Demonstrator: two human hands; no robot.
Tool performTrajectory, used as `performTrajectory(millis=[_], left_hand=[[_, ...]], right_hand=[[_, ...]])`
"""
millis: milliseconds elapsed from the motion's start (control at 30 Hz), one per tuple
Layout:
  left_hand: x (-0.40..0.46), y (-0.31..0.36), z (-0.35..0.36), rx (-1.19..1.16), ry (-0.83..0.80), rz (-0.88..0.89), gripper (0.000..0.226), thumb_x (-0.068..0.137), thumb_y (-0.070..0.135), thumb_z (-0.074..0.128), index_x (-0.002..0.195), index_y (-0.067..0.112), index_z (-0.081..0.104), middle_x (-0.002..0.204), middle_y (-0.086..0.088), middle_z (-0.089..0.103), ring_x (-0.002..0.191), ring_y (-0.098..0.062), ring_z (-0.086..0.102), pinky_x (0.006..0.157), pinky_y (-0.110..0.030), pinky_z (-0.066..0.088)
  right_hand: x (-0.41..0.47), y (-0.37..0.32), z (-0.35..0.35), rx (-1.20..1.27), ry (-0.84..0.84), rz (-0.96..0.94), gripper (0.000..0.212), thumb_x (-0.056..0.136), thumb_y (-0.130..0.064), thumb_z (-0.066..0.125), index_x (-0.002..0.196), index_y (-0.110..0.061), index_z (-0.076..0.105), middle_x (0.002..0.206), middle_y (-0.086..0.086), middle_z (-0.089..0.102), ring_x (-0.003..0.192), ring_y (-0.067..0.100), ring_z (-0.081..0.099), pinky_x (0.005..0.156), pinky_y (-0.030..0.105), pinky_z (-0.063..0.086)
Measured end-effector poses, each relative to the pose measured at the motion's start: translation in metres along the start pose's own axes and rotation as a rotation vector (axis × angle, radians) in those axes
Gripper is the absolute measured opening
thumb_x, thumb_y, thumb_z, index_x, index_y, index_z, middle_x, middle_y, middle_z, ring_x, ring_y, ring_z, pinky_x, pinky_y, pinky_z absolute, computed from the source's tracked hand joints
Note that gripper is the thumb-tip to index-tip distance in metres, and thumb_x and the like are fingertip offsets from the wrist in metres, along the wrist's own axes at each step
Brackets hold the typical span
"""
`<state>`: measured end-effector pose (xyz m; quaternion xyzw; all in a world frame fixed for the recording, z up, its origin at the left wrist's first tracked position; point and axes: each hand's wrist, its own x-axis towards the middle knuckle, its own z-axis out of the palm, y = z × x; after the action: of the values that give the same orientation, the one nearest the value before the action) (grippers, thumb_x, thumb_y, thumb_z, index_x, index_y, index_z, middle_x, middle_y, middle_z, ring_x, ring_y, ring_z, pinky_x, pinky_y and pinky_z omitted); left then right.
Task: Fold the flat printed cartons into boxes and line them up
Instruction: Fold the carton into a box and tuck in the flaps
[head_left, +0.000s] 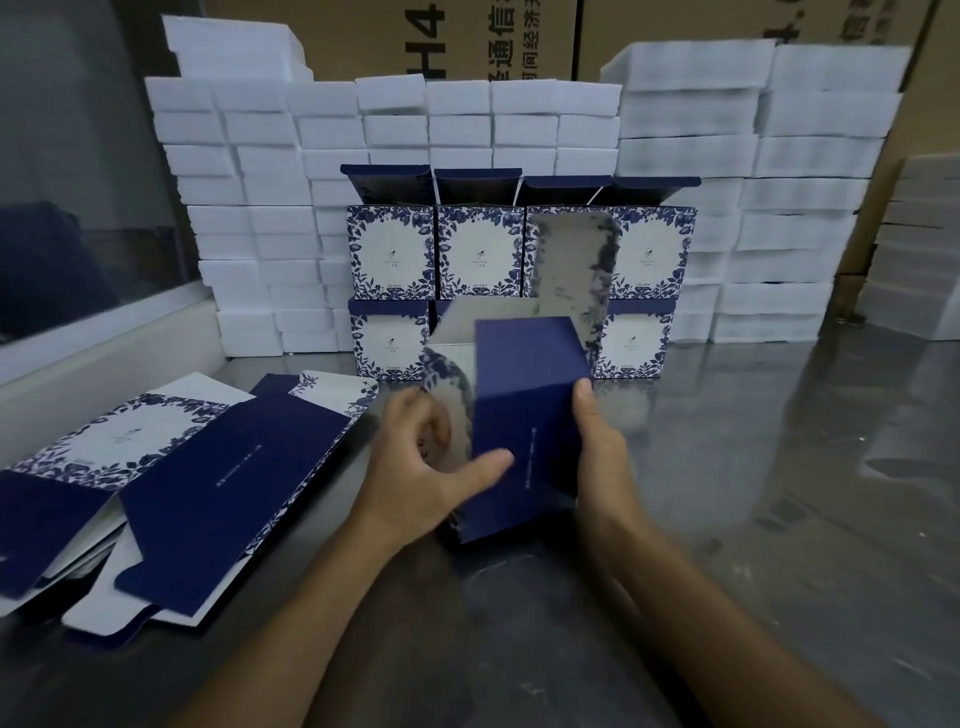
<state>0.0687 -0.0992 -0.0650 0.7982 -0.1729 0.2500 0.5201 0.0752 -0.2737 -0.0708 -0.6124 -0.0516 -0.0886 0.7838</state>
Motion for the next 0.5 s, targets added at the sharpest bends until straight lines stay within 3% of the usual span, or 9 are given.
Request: performTrajectory(millis=[33,100,267,400,500], left_hand=[[-0.0014,0.0015,0.0018,0.147,0.02,0.088,0.059,0.057,0.062,0.077,0.078,0.017,0.045,0.097,-0.002,0.048,0.09,-0.015,0.051,0.078,-0.019,0.043],[-0.0045,0.0051,0.0046,0.28,0.034,0.179,0.063,0.056,0.064,0.078,0.086,0.024,0.04,0.1,0.006,0.039,0.093,-0.01,0.045,0.076,-0.013,0.035],[-0.006,0.0018,0.0025,0.322,0.087,0.205,0.094,0.049,0.06,0.085,0.12,0.028,0.032,0.136,-0.002,0.034,0.127,-0.022,0.039,0.105,-0.038,0.041],[-0.0054,0.0007,0.0022,0.387,0.098,0.273,0.116,0.049,0.054,0.088,0.139,0.02,0.024,0.148,-0.006,0.026,0.138,-0.028,0.031,0.111,-0.047,0.036],[-0.0043,-0.0015,0.0019,0.429,0.109,0.34,0.12,0.05,0.052,0.089,0.143,0.017,0.021,0.15,-0.007,0.025,0.139,-0.029,0.03,0.109,-0.049,0.038]], right_hand=[[0.0,-0.0002,-0.0012,0.005,0.026,0.007,0.037,0.081,-0.077,0.051,0.088,-0.051,0.076,0.095,-0.012,0.078,0.089,0.01,0.075,0.084,0.041,0.056],[-0.0001,-0.0026,-0.0021,0.004,0.076,0.029,0.035,0.093,-0.068,0.048,0.074,-0.056,0.074,0.082,-0.022,0.076,0.077,0.0,0.073,0.074,0.033,0.054],[0.0008,-0.0086,0.0017,-0.043,0.185,0.125,0.05,0.098,-0.057,0.049,0.081,-0.018,0.074,0.074,0.002,0.075,0.069,0.015,0.073,0.071,0.041,0.06],[-0.0011,-0.0083,0.0016,-0.083,0.149,0.115,0.044,0.102,-0.05,0.044,0.084,-0.019,0.069,0.073,-0.006,0.076,0.07,0.021,0.069,0.064,0.034,0.053],[-0.0031,-0.0089,0.0003,-0.159,0.161,0.091,0.046,0.105,-0.044,0.039,0.091,-0.01,0.066,0.081,-0.004,0.077,0.061,0.022,0.074,0.049,0.027,0.054]])
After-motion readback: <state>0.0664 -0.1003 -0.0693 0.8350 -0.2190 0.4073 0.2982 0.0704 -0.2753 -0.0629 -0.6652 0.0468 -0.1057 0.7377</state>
